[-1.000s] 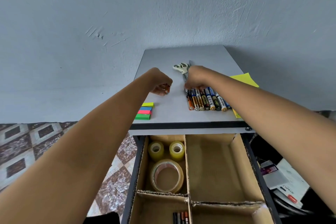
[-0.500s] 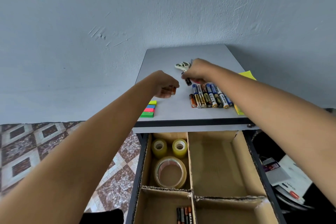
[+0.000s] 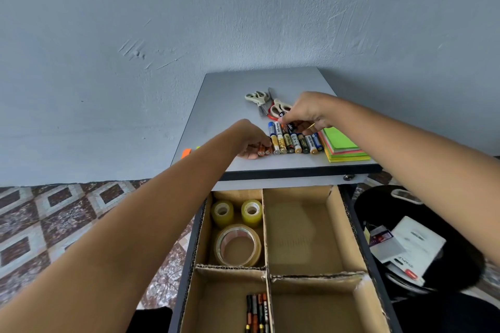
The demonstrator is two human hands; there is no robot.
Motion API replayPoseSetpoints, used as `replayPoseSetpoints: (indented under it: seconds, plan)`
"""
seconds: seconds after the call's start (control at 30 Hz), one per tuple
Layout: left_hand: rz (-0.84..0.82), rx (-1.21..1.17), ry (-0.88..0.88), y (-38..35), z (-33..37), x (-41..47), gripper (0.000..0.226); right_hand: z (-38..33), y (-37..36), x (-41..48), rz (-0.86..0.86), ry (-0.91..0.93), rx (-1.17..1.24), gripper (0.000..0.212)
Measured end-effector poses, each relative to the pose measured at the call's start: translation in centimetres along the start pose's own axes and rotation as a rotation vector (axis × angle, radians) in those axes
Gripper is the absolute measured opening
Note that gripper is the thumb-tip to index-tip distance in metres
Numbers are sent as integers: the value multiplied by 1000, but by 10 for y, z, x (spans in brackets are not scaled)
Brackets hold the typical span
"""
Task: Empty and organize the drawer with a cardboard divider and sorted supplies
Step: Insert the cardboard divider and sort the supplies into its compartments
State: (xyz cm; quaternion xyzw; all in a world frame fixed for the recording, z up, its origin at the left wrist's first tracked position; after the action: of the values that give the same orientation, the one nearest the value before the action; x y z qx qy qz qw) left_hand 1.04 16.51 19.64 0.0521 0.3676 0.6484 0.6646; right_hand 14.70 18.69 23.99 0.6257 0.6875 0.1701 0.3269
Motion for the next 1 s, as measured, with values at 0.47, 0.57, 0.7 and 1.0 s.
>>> replayPoseSetpoints:
  seconds: [0.47, 0.57, 0.7, 1.0]
  plan:
    - [32, 106, -1, 28, -15, -9, 18, -23, -22, -17, 100, 138, -408, 33]
    - [29, 70, 6, 35, -15, -11, 15, -24, -24, -16, 105, 138, -468, 34]
    - [32, 14, 14, 42, -12, -13, 13, -26, -29, -14, 82, 143, -496, 31]
    - [50, -9, 2, 44, -15, -26, 23, -32, -51, -21, -3, 111, -759, 31]
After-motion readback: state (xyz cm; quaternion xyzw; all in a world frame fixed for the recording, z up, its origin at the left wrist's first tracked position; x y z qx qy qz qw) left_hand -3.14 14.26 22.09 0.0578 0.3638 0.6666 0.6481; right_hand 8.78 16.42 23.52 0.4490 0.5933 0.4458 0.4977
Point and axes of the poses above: each hand's wrist, its own x-axis towards the middle knuckle, its own y-axis out of the back of the hand, z = x × y, the point moved 8 cm from there along x, towards the middle knuckle, and after that the axes turned 6 degrees about z, right-handed, at the moved point
